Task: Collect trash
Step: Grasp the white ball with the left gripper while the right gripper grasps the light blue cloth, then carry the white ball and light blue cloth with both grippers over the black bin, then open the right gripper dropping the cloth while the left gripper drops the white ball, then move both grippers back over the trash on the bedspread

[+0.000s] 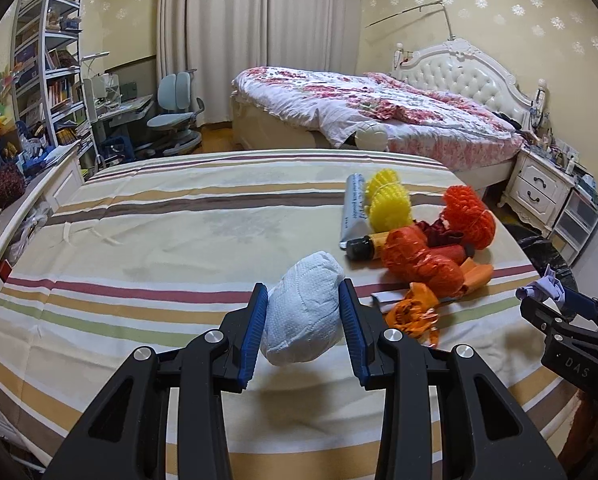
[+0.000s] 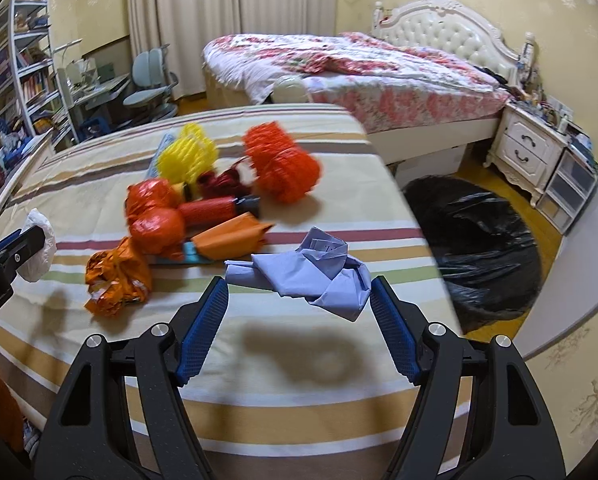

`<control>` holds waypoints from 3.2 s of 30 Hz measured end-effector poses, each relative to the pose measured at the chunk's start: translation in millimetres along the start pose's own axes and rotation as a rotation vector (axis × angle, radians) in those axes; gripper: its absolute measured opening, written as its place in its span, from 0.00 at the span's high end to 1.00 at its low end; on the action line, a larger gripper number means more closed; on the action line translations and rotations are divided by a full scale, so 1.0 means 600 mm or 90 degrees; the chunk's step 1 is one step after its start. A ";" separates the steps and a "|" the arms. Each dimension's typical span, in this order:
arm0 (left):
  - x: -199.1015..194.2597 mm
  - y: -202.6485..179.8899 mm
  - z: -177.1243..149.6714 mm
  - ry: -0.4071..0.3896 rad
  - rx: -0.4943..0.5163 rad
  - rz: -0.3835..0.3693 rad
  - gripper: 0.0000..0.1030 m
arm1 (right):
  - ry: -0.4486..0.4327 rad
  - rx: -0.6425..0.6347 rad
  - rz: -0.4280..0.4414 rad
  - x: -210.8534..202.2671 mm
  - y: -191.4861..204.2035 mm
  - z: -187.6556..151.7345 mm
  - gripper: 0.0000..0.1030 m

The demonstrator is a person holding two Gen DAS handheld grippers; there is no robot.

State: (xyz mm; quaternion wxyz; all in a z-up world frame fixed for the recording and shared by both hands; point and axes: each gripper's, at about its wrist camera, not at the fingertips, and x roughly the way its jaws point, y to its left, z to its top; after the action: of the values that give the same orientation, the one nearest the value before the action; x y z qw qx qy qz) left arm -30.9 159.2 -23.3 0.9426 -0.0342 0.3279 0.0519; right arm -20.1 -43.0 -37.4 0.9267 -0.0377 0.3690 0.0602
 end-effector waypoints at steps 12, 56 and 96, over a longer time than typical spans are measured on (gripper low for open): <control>0.009 -0.180 0.063 -0.042 0.084 -0.104 0.64 | -0.050 0.065 -0.112 -0.010 -0.171 0.033 0.31; 0.224 -0.506 0.101 0.028 0.220 -0.159 0.60 | 0.009 0.175 -0.185 0.168 -0.419 0.078 0.31; 0.109 -0.362 0.037 0.018 0.173 -0.104 0.28 | 0.020 0.176 -0.159 0.061 -0.315 -0.012 0.29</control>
State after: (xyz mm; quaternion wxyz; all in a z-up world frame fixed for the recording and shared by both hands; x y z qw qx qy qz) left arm 59.9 -48.9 -40.0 0.9349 0.0662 0.3415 -0.0705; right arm 27.4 -227.9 -63.0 0.9176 0.0434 0.3803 -0.1073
